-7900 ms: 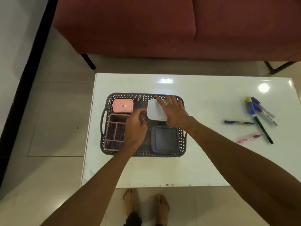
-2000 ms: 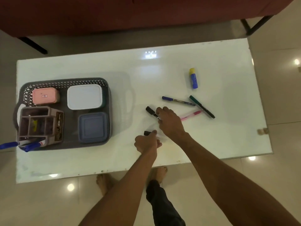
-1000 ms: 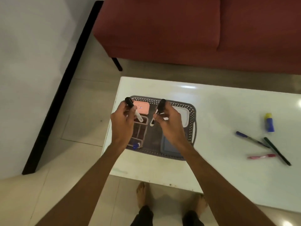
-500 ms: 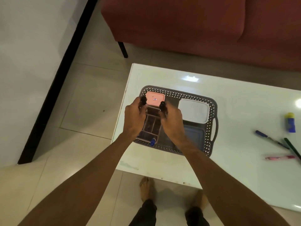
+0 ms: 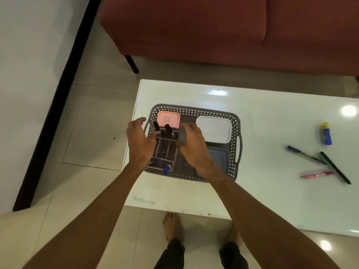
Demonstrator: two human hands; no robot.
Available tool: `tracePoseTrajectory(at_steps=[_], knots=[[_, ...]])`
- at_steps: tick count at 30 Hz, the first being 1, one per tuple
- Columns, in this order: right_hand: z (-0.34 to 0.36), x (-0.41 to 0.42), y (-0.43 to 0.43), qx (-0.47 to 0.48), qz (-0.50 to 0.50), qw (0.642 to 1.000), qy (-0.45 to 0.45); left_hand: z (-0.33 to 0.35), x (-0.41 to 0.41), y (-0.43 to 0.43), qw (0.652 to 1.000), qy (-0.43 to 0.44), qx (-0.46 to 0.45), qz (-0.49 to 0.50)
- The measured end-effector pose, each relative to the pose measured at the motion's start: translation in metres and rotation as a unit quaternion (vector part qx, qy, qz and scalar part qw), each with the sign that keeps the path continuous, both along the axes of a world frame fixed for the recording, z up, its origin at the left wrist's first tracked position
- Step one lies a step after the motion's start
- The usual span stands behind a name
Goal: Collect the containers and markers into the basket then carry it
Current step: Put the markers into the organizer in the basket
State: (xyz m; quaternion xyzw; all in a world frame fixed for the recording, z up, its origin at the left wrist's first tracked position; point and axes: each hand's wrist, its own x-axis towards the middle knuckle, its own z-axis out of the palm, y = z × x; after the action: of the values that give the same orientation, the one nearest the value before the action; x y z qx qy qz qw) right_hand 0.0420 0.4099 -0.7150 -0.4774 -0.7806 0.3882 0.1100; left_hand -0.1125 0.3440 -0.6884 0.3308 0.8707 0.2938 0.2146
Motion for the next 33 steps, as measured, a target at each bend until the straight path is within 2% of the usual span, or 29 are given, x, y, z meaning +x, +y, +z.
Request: tracePoseTrajectory(at_steps=[6,11,15,22,26,30,33], knots=[[0.018,0.069,0.006,0.001,-0.073,0.996,0.047,0.045,0.065,0.010,0.989,0.070,0.122,0.041],[0.030,0.163,0.017,0.023,-0.165,0.983,0.079,0.053,0.163,0.042,0.987,0.029,0.150,-0.041],[0.022,0.250,0.029,0.035,-0.255,0.962,0.093,0.038,0.252,0.065,0.982,-0.017,0.143,-0.123],[0.002,0.381,0.049,0.054,-0.348,0.934,0.054,-0.003,0.369,0.098,0.959,-0.077,0.084,-0.261],[-0.011,0.435,0.061,0.057,-0.385,0.921,0.033,-0.026,0.418,0.117,0.951,-0.113,0.028,-0.287],[-0.023,0.476,0.071,0.037,-0.404,0.914,0.009,-0.046,0.457,0.134,0.944,-0.104,0.003,-0.312],[-0.034,0.498,0.079,0.023,-0.402,0.915,-0.008,-0.057,0.476,0.146,0.951,-0.089,-0.023,-0.295]])
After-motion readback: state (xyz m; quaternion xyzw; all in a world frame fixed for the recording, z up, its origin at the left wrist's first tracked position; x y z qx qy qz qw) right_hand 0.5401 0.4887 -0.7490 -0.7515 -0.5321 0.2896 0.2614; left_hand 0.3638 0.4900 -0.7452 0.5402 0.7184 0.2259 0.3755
